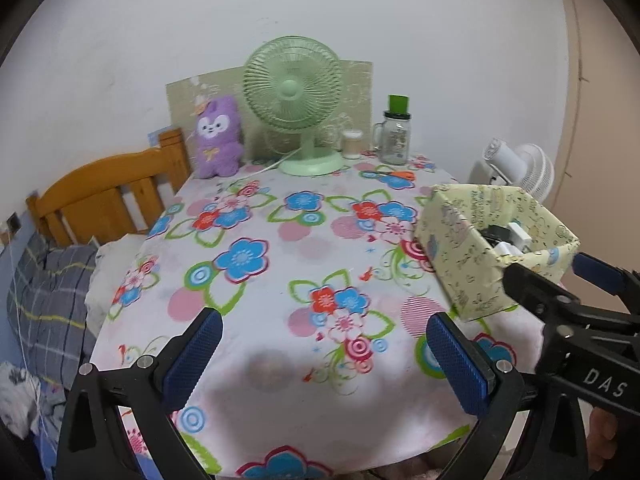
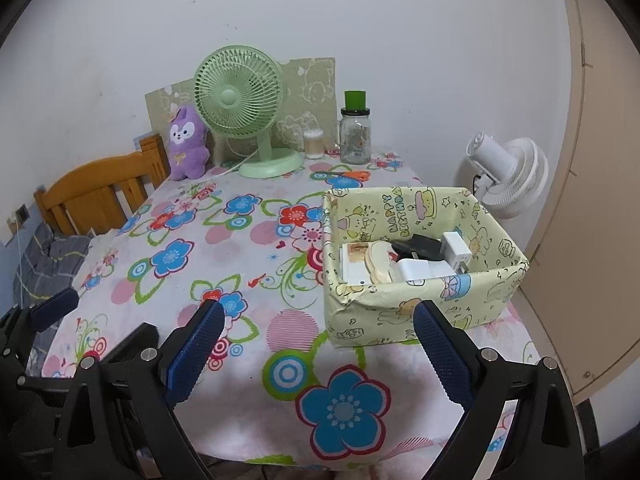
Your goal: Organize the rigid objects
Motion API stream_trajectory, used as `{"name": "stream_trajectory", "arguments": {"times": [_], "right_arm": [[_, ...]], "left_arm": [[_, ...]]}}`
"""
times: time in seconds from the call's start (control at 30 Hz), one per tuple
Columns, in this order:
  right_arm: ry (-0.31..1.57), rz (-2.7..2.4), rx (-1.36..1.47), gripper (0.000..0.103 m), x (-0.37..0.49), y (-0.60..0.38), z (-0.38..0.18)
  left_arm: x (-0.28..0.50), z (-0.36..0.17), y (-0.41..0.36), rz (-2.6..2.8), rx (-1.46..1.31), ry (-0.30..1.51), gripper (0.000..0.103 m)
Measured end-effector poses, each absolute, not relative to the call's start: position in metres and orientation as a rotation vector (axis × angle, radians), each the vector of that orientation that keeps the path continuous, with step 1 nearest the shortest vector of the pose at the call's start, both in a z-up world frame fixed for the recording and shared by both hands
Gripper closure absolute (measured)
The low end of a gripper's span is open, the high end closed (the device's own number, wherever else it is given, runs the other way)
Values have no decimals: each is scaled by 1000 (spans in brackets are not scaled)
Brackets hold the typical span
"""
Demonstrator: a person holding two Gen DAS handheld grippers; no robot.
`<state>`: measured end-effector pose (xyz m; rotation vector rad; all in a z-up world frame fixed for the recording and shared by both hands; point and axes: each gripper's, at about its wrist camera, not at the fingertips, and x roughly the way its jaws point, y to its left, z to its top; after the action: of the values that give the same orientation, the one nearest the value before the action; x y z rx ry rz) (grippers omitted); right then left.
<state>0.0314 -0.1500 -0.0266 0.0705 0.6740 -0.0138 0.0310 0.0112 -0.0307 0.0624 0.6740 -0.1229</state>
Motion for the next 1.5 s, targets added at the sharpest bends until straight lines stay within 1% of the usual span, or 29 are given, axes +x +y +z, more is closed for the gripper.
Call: {"name": "stream_trajectory", "arguments": {"times": [0.33,0.63,1.17,1.5], "right_arm": [[614,-68,75,6,15,-151,-23],[573,-68,102,6,12,-156,-22],[508,-89,82,6,1,-157,-13],[504,-78,76,6,-2,-154,-12]], "left_arm": [[11,-22,28,-111,27,620,0],[6,-12,20,-126,36,566,0],[3,-7,16,-136,22,540,0],[0,-6,22,-128,-7,530,0]]}}
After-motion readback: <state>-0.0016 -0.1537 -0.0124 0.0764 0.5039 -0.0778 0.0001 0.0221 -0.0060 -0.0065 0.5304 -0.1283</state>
